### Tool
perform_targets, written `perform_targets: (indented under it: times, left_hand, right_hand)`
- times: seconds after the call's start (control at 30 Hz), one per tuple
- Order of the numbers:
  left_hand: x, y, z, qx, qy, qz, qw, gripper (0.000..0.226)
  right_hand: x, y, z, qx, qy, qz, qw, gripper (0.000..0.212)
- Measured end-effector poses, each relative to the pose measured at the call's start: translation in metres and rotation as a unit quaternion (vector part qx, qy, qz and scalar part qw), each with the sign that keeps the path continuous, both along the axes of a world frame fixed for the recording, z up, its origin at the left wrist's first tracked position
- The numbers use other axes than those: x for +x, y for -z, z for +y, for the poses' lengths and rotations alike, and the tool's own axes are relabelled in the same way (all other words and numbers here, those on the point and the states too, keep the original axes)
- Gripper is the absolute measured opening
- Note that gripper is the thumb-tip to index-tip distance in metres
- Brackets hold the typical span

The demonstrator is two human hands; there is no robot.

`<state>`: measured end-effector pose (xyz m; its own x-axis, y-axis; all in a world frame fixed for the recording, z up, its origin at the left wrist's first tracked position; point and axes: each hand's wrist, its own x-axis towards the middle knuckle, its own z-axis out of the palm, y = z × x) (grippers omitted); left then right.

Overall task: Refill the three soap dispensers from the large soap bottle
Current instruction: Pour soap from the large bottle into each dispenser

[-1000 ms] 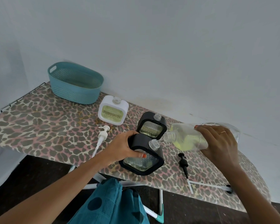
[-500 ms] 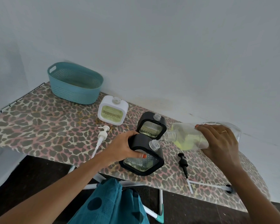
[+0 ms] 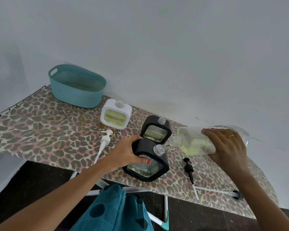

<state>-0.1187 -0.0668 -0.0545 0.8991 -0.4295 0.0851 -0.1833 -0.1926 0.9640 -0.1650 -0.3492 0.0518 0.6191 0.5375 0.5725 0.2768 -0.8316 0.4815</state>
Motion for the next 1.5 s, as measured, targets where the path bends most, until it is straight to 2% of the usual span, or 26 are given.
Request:
perform_targets:
  times: [0.1, 0.23, 0.3, 0.4, 0.47, 0.53, 0.7, 0.87, 0.93, 1.0, 1.1, 1.5]
  left_hand:
    - [-0.0002, 0.0001, 0.0004, 0.003, -0.004, -0.005, 1.0, 0.057]
    - [0.0004, 0.001, 0.001, 0.002, -0.002, -0.006, 1.0, 0.056]
    - [0.0007, 0.0016, 0.0008, 0.001, -0.003, -0.005, 1.0, 0.057]
    - [0.0008, 0.0028, 0.0016, -0.003, 0.001, -0.002, 1.0, 0.055]
    - [0.0007, 0.0034, 0.0021, -0.01, 0.004, 0.004, 1.0, 0.055]
    - [0.0004, 0.0038, 0.0022, -0.011, 0.004, 0.008, 1.0, 0.055]
    - [0.0001, 0.0037, 0.002, -0.006, -0.001, 0.005, 1.0, 0.053]
    - [0.0002, 0.0037, 0.0019, -0.005, -0.006, -0.003, 1.0, 0.051]
    - [0.0001, 0.0041, 0.0017, -0.006, -0.006, -0.006, 1.0, 0.051]
    - [0.0002, 0.0054, 0.002, -0.009, -0.005, -0.006, 1.0, 0.053]
    - [0.0006, 0.0072, 0.0016, -0.006, -0.003, -0.008, 1.0, 0.056]
    - [0.0, 0.0064, -0.0001, -0.009, 0.003, -0.007, 1.0, 0.054]
  right_hand:
    - [0.0008, 0.0005, -0.0016, 0.002, -0.012, 0.003, 1.0, 0.027]
    - [0.0012, 0.001, -0.0028, 0.005, -0.019, 0.007, 1.0, 0.047]
    - [0.0011, 0.0009, -0.0015, 0.0, -0.019, 0.006, 1.0, 0.043]
    - [0.0006, -0.0005, -0.0006, -0.005, -0.022, -0.006, 1.0, 0.026]
    - [0.0006, 0.0002, -0.0006, -0.006, -0.019, -0.009, 1.0, 0.038]
    - [0.0006, -0.0011, 0.0005, -0.004, -0.024, -0.014, 1.0, 0.04]
    - [0.0003, -0.0008, -0.0003, -0.01, -0.023, -0.014, 1.0, 0.038]
    - [0.0007, 0.0, -0.0004, -0.011, -0.027, -0.018, 0.999, 0.025]
    - [0.0011, 0.0003, -0.0012, -0.013, -0.027, -0.02, 0.999, 0.027]
    - [0.0015, 0.0011, -0.0028, -0.016, -0.022, -0.021, 0.999, 0.04]
    - [0.0017, 0.0, -0.0039, -0.017, -0.027, -0.016, 0.999, 0.022]
    - [0.0016, -0.0038, -0.0019, -0.029, -0.024, -0.025, 0.999, 0.03]
